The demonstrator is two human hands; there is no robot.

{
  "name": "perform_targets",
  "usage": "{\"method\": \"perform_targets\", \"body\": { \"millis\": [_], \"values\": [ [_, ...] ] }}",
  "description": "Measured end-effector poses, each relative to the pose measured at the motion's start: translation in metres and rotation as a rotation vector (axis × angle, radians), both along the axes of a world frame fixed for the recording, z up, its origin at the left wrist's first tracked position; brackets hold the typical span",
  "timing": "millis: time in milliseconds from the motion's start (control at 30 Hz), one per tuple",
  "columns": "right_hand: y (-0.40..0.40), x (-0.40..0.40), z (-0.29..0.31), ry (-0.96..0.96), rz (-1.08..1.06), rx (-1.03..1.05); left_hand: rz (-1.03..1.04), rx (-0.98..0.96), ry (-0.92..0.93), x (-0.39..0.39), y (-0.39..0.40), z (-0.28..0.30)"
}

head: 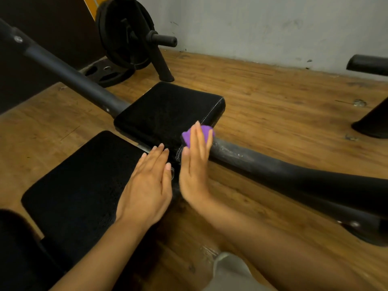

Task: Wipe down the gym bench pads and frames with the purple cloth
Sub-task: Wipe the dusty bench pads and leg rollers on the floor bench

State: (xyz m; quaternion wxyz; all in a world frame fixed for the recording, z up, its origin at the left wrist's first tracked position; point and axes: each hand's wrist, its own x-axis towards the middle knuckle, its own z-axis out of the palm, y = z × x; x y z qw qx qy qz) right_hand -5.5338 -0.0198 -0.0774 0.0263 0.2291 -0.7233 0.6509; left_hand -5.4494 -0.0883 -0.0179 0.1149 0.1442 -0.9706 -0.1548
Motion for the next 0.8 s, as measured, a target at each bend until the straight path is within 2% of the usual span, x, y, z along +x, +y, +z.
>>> {"method": "perform_targets", "body": {
  "millis": [133, 167, 300, 367, 433, 533, 667, 800],
  "values": [
    [0.001, -0.007, -0.002, 0.106, 0.005, 0.006, 0.013, -0.02, -0.017, 0.001, 0.001, 0.0],
    [-0.002, -0.024, 0.003, 0.08, -0.052, -0.003, 0.014, -0.019, -0.023, 0.0, 0.001, 0.0],
    [-0.011, -0.123, 0.038, -0.248, -0.298, 0.053, 0.022, -0.029, -0.016, -0.001, -0.001, 0.0],
    [-0.011, -0.142, 0.044, -0.266, -0.322, 0.139, 0.019, -0.023, -0.006, -0.001, 0.0, 0.0],
    [-0.011, -0.128, 0.038, -0.204, -0.317, 0.141, 0.017, -0.024, -0.012, 0.0, 0.001, 0.002],
    [-0.013, -0.065, 0.02, -0.107, -0.271, -0.011, 0.015, -0.02, 0.001, 0.0, 0.001, 0.001],
    [-0.016, 0.019, 0.0, -0.09, -0.095, -0.051, 0.075, -0.068, 0.017, -0.001, 0.0, -0.005],
    [-0.019, 0.018, -0.003, -0.077, -0.074, -0.024, 0.1, -0.076, 0.014, -0.001, 0.0, -0.005]
  ]
}}
